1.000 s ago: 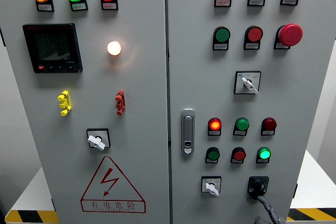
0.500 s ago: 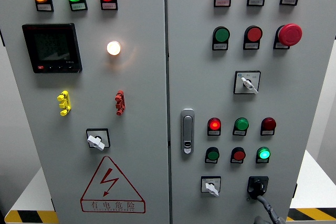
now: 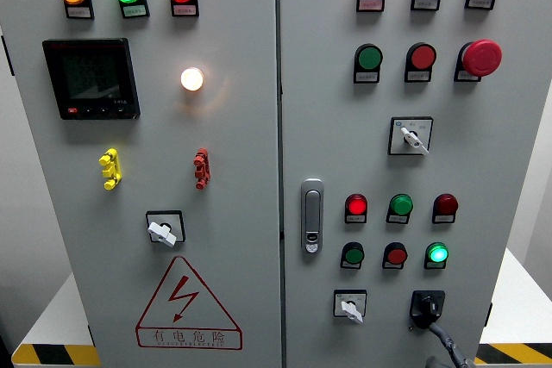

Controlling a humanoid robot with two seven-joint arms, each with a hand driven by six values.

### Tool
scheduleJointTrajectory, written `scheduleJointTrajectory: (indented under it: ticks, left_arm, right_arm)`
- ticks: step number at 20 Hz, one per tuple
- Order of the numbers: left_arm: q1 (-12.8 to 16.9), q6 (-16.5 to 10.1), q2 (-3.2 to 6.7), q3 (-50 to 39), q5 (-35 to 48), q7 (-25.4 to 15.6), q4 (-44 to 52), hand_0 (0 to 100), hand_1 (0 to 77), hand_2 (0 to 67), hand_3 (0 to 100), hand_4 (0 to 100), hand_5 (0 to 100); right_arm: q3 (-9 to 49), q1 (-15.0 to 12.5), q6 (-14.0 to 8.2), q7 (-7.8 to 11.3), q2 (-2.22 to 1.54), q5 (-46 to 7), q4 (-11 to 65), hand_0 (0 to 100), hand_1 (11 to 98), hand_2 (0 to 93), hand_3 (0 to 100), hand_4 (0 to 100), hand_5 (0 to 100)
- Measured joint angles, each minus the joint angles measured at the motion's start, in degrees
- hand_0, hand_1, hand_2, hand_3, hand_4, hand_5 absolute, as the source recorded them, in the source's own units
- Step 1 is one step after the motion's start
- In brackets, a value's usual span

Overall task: Trip black knob to open circuit
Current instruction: 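Release the black knob and lower the right hand away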

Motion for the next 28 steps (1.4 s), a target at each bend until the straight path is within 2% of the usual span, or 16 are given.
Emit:
scheduleJointTrajectory:
  ticks: [4,6,8,9,11,12,13,14,15,16,17,20,25,28]
  left_arm:
    - [0.03,0.00,0.00,0.00,0.00,-0.01,0.00,0,0.0,19.4,26,10,9]
    - [0.03,0.00,-0.01,0.00,0.00,-0.01,0.00,0,0.0,19.4,26,10,9]
    - [0.02,0.00,-0.01,0.00,0.00,-0.02,0.00,0,0.0,19.4,26,10,9]
    - [0.02,0.00,-0.01,0.00,0.00,-0.02,0.00,0,0.0,19.4,26,10,9]
    - [0.04,0.00,-0.02,0.00,0.00,-0.02,0.00,0,0.0,19.4,26,10,9]
    - [0.06,0.00,-0.01,0.00,0.00,-0.02,0.00,0,0.0,19.4,26,10,9]
    - [0.07,0.00,-0.01,0.00,0.00,-0.02,0.00,0,0.0,19.4,26,10,9]
    - [0.05,0.00,-0.02,0.00,0.00,-0.03,0.00,0,0.0,19.4,26,10,9]
    - [0.04,0.00,-0.02,0.00,0.00,-0.03,0.00,0,0.0,19.4,26,10,9]
    - [0.04,0.00,-0.02,0.00,0.00,-0.03,0.00,0,0.0,19.4,26,10,9]
    - [0.05,0.00,-0.02,0.00,0.00,-0.03,0.00,0,0.0,19.4,26,10,9]
    - [0.01,0.00,0.00,0.00,0.00,-0.03,0.00,0,0.0,19.4,26,10,9]
    - [0.00,0.00,0.01,0.00,0.00,-0.02,0.00,0,0.0,19.4,26,10,9]
    - [0.01,0.00,0.00,0.00,0.00,-0.02,0.00,0,0.0,19.4,26,10,9]
  right_arm:
    - [0.70,-0.29,-0.04,0.11,-0.38,0.00,0.06,100,49.2,0.0,93,100,100]
    - [1.04,-0.62,-0.06,0.20,-0.82,0.01,0.40,100,49.2,0.0,93,100,100]
    - [1.13,-1.38,-0.11,0.34,-1.11,0.01,1.12,100,45.2,0.0,100,99,100]
    - [1.13,-1.98,-0.14,0.39,-1.17,0.01,1.84,100,43.8,0.0,100,98,100]
    - [1.14,-3.32,-0.15,0.43,-1.26,-0.03,3.46,100,40.9,0.0,77,73,100]
    - [1.14,-3.90,-0.15,0.44,-1.28,-0.06,4.14,100,40.8,0.0,73,66,96]
    - [1.13,-4.40,-0.15,0.44,-1.29,-0.11,4.73,100,40.8,0.0,63,53,80]
    - [1.11,-4.82,-0.15,0.44,-1.29,-0.14,5.31,100,40.8,0.0,55,45,70]
    - [1.11,-5.22,-0.15,0.44,-1.29,-0.15,5.70,100,40.9,0.0,52,41,67]
    - [1.11,-5.50,-0.15,0.40,-1.27,-0.16,6.01,100,41.0,0.0,44,32,58]
    - [1.11,-5.68,-0.15,0.34,-1.19,-0.17,6.30,100,41.3,0.2,38,28,53]
    - [1.12,-6.63,-0.15,0.28,-1.08,-0.63,7.51,100,42.0,2.0,29,21,43]
    - [1.19,-9.15,-0.22,0.28,-1.04,-1.03,8.80,100,42.4,2.9,25,18,37]
    - [1.20,-9.76,-0.23,0.34,-0.98,-1.31,8.93,100,42.5,3.2,24,17,35]
